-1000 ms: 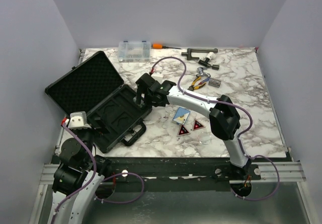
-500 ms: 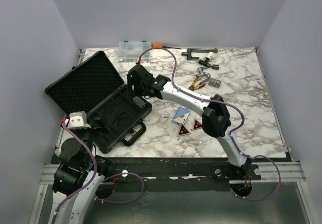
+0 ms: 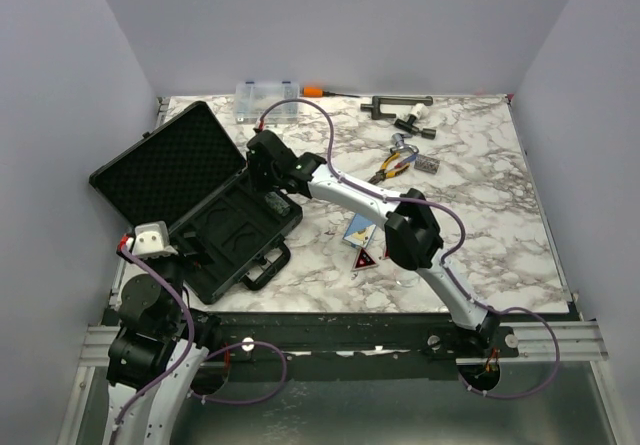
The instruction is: Pack up texas hold em set
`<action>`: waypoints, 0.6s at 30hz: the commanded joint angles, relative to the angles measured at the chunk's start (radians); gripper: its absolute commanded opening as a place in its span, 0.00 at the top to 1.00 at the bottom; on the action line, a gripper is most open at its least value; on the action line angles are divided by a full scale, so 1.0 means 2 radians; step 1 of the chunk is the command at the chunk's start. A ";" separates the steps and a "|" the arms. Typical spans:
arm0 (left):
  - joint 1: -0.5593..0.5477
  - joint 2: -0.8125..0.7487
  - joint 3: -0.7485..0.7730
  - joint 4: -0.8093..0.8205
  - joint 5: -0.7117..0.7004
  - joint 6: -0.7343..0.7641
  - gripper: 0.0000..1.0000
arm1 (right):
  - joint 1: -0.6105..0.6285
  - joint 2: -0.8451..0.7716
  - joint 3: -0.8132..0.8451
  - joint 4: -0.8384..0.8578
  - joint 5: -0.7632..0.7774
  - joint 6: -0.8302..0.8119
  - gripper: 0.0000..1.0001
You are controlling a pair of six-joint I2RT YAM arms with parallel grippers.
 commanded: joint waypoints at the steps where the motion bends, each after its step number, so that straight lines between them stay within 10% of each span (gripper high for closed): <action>1: 0.017 -0.018 0.015 -0.026 -0.006 -0.002 0.01 | 0.000 0.017 0.004 0.002 -0.008 -0.010 0.56; 18: 0.065 0.026 0.033 -0.053 -0.006 -0.002 0.01 | 0.000 -0.017 -0.083 -0.030 -0.009 -0.015 0.57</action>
